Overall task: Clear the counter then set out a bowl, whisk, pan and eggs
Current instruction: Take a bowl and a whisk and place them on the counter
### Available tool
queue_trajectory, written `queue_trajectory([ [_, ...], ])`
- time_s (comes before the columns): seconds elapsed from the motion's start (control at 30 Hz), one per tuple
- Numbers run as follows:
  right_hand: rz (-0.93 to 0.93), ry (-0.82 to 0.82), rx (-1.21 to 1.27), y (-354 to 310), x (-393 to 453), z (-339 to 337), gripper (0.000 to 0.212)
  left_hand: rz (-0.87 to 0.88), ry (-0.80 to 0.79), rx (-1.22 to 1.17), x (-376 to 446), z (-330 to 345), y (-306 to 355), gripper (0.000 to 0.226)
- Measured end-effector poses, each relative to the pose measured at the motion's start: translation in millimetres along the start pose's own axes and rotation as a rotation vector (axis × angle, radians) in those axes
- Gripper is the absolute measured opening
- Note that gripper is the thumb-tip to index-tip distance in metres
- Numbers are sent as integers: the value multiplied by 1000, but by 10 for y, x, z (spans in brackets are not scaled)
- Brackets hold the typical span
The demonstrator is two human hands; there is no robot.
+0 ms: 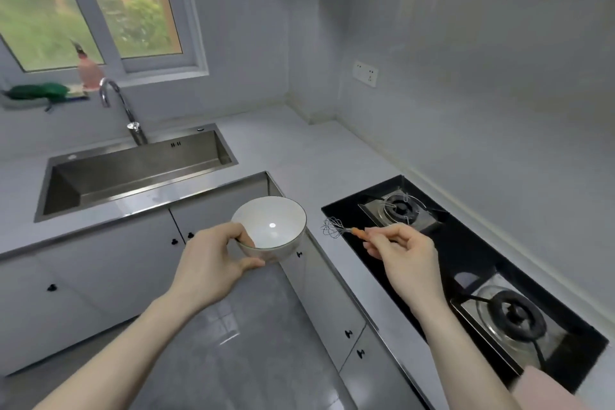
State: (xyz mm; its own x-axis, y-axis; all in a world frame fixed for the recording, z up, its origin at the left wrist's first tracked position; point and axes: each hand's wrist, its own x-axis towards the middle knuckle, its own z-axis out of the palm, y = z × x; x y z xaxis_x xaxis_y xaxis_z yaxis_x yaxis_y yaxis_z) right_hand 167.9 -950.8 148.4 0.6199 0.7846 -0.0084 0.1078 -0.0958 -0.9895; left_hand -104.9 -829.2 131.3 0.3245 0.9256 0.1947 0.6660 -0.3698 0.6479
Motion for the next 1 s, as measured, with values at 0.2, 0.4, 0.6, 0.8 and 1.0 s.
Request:
queue_trajectory([
  [0.2,153,-68,184,128,612,438,6,-111,35,6,304,20,-244,39],
  [0.4,327,-85,349,304,1347,942,17,-172,42,-12,988,87,-677,39],
  [0.6,459,-44,425,398,2150,1522,27,-151,17,-25,2031,122,-1120,39],
  [0.8,569,-83,522,474,2806,1901,35,-96,-60,-7,3126,320,-1486,36],
  [1.0,681,-79,612,669,3390,1957,40,-105,-136,-34,3921,720,-1618,32],
])
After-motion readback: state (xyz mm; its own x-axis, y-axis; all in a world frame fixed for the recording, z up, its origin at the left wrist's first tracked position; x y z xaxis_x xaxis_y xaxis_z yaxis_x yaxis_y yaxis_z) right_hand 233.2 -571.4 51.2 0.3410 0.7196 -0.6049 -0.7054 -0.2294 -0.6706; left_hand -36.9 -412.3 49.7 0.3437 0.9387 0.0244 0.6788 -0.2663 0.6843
